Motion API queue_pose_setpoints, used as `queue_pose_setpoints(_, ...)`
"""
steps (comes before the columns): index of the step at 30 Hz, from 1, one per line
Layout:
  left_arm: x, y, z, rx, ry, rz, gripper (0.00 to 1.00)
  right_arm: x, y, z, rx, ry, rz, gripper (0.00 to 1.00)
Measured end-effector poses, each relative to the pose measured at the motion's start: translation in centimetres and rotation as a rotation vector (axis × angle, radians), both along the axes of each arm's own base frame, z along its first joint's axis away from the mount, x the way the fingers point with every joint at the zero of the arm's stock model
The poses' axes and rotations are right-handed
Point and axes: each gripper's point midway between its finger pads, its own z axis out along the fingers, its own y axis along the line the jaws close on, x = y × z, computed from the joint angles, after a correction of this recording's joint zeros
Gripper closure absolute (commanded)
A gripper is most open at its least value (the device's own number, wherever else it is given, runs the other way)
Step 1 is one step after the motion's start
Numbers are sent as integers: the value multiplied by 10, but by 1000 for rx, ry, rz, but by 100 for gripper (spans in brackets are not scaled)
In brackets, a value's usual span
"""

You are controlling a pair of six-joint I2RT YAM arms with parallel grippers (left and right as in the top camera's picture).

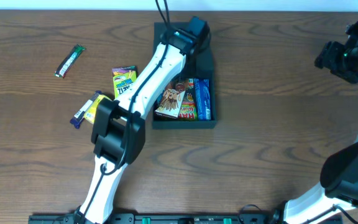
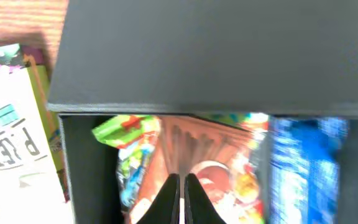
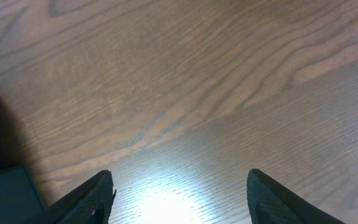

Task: Pack container
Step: 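Push the Pocky box down into the box with the left gripper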

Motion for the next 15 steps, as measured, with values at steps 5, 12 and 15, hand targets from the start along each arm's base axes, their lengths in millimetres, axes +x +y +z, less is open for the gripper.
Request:
queue_pose_setpoints(5, -5, -24, 3, -102, 14, -106, 94, 0, 0, 0, 0, -1, 0, 31)
queue_pose_setpoints(12, -33, -38, -36, -120, 119, -229, 94, 1, 0, 0, -2, -4, 0, 30)
queue_pose_setpoints(15, -37, -40, -42, -127, 129, -246, 94, 1, 0, 1, -2, -5, 0, 30)
